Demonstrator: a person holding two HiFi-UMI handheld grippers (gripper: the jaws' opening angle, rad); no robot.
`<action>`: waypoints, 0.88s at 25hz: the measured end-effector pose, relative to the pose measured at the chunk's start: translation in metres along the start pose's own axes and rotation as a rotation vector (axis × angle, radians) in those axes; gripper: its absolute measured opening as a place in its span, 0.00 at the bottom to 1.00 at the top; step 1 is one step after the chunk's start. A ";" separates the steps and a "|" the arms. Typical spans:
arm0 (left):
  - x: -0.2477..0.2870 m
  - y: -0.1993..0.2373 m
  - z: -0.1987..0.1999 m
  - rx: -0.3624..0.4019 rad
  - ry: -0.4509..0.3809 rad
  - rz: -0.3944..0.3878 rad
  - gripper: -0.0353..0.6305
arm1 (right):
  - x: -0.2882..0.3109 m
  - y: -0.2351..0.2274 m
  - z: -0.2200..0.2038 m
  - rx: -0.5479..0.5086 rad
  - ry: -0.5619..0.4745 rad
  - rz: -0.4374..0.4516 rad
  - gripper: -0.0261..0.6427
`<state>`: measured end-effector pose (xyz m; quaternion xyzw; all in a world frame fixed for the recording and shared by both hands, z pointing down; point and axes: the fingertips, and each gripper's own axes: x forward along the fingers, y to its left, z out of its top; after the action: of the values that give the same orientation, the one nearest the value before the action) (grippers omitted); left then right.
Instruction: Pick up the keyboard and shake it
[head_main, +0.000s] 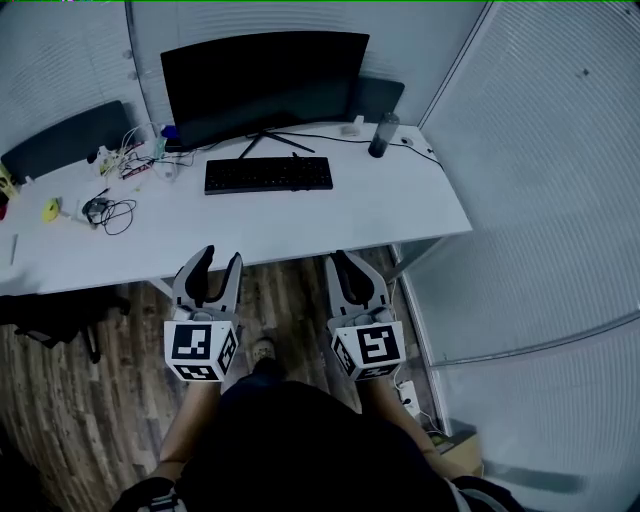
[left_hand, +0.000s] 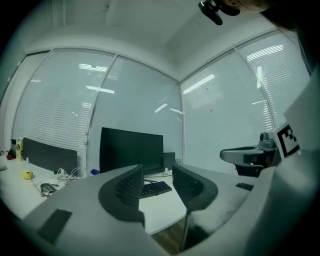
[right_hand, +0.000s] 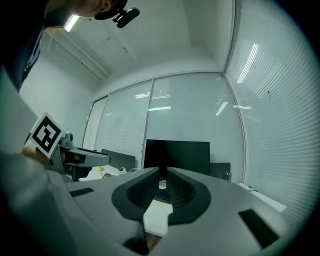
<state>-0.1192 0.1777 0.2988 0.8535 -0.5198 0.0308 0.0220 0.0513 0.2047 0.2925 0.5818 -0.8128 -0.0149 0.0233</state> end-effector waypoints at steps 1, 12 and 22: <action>0.012 0.011 -0.004 -0.005 0.015 -0.005 0.30 | 0.014 -0.004 -0.004 0.003 0.016 -0.008 0.09; 0.095 0.089 -0.083 -0.075 0.188 -0.047 0.40 | 0.088 -0.043 -0.082 0.058 0.230 -0.096 0.29; 0.137 0.122 -0.126 -0.128 0.278 -0.056 0.46 | 0.137 -0.071 -0.123 0.095 0.305 -0.091 0.31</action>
<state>-0.1683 0.0089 0.4352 0.8520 -0.4887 0.1149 0.1488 0.0811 0.0530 0.4144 0.6140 -0.7725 0.1110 0.1182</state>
